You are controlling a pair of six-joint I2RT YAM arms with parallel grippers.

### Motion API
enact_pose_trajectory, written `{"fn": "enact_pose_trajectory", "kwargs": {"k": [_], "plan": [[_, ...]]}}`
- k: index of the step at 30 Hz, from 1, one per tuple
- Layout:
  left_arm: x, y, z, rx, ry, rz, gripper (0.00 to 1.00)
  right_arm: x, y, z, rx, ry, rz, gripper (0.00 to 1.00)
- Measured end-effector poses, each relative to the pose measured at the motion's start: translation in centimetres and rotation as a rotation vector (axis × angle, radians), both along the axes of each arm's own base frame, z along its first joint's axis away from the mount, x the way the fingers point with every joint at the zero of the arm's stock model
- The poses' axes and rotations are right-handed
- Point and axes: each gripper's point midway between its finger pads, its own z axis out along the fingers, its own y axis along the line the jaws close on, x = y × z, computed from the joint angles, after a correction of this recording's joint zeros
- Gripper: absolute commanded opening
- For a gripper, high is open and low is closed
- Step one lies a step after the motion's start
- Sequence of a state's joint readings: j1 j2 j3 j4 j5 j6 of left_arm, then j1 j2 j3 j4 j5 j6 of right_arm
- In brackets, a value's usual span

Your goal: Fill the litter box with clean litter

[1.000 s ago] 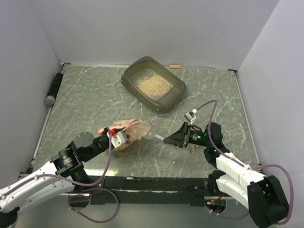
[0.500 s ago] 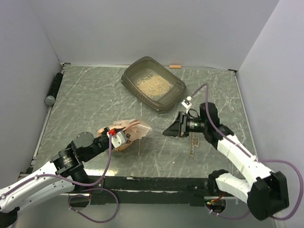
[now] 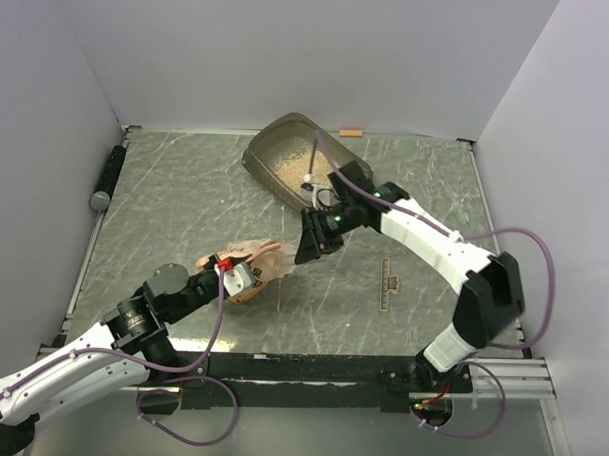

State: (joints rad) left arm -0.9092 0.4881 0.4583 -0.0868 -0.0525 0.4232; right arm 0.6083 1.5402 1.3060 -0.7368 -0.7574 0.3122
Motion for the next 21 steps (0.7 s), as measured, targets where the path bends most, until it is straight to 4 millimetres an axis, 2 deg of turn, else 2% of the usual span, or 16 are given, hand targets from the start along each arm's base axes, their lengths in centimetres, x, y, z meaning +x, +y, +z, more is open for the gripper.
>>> {"fn": "enact_pose_trajectory", "kwargs": {"k": [3,10,15,21], "plan": [[0.0,0.0,0.0,0.0,0.001,-0.003,0.01,0.5,0.9,-0.5,-0.071,0.002,0.035,0.0],[-0.1,0.0,0.0,-0.001,0.001,-0.002,0.01,2.0,3.4,0.8,-0.238,-0.074,0.111,0.0],[-0.2,0.1,0.2,-0.008,-0.005,-0.002,0.01,1.8,5.0,-0.7,-0.295,-0.054,0.167,0.0],[-0.4,0.4,0.4,-0.014,-0.009,-0.001,0.01,1.2,6.5,-2.4,-0.254,0.047,0.213,0.0]]}}
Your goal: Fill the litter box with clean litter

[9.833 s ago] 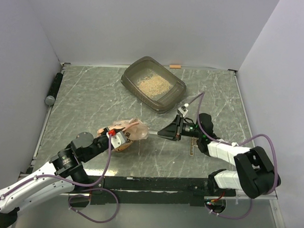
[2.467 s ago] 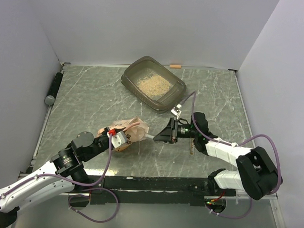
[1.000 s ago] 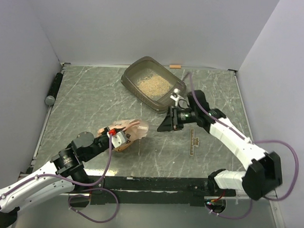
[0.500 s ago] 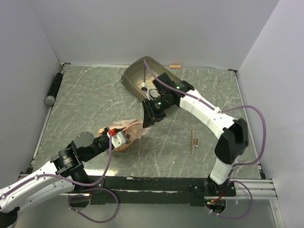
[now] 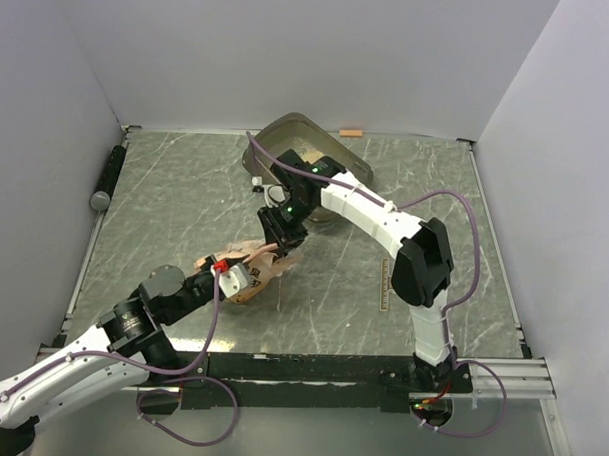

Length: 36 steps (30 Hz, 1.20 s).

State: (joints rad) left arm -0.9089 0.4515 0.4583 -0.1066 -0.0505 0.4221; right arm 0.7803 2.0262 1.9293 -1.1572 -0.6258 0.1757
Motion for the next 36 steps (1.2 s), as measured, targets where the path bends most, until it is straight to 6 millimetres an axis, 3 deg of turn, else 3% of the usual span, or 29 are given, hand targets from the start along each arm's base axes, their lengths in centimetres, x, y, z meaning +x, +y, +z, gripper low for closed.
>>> {"fn": "enact_pose_trajectory", "kwargs": {"k": [6,12,22,27,36], "plan": [[-0.1,0.0,0.0,0.001,0.001,-0.001,0.01,-0.9,0.5,-1.8,0.1,0.121,-0.029,0.0],[-0.2,-0.1,-0.1,0.004,0.004,-0.01,0.01,-2.2,-1.0,-2.7,0.276,0.175,-0.1,0.0],[-0.2,-0.1,-0.2,0.006,0.006,-0.013,0.01,-2.3,-3.3,-1.9,0.525,0.226,-0.215,0.0],[-0.2,-0.1,-0.2,0.006,0.005,-0.015,0.01,-2.9,-3.7,-2.1,0.63,0.278,-0.256,0.0],[-0.1,-0.1,-0.3,0.01,0.007,-0.009,0.01,-3.8,-3.8,-0.8,0.777,0.428,-0.307,0.0]]}}
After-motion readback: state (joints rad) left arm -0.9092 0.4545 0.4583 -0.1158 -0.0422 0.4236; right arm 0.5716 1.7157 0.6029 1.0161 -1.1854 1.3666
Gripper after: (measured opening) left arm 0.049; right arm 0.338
